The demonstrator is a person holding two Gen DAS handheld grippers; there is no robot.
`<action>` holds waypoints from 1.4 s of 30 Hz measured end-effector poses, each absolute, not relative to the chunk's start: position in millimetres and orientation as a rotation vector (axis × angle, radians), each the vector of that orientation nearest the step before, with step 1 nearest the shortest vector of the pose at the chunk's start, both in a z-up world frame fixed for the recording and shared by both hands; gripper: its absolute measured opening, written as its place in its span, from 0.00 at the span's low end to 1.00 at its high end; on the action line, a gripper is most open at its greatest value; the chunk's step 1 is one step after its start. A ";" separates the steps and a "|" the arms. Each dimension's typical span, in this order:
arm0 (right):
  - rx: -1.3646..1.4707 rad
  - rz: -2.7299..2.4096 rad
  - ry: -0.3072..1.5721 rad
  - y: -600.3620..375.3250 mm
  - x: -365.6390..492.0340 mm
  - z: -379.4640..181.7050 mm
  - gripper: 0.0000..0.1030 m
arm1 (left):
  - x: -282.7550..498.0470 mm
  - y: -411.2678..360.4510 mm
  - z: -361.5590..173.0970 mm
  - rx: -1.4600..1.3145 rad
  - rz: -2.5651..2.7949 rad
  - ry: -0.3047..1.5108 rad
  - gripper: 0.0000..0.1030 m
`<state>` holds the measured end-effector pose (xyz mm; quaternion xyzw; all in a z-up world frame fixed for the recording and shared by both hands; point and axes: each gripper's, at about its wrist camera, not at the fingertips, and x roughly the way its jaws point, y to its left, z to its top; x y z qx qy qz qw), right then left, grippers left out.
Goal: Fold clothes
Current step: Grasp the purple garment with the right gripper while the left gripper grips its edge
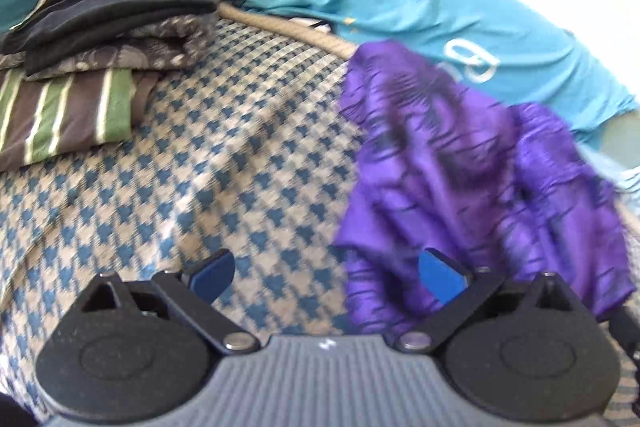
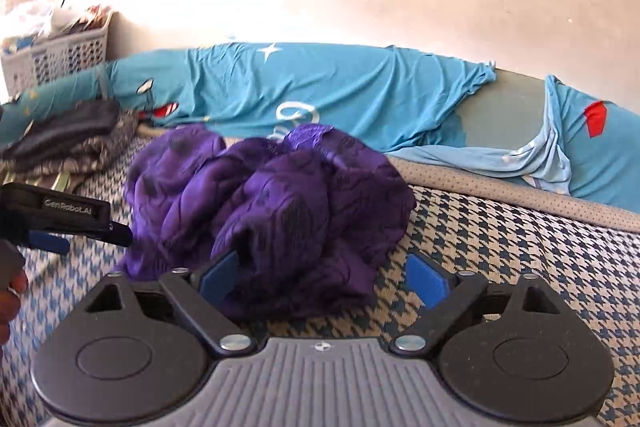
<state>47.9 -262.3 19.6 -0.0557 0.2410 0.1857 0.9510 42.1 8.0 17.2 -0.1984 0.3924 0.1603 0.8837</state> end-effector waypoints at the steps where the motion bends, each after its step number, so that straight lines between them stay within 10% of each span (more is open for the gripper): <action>1: -0.095 0.378 0.492 -262.1 49.9 21.5 0.85 | 44.5 8.3 19.8 -0.419 0.312 0.810 0.97; 19: 0.207 0.414 0.477 -263.4 100.7 34.5 0.81 | 123.9 19.2 15.2 -0.437 0.185 0.883 1.00; 32: 0.189 0.413 0.542 -246.0 126.8 9.4 0.17 | 134.4 12.8 4.6 -0.406 0.172 0.879 0.97; 42: 0.187 0.302 0.512 -267.0 110.2 25.7 0.07 | 126.4 5.8 21.0 -0.265 0.289 0.813 0.82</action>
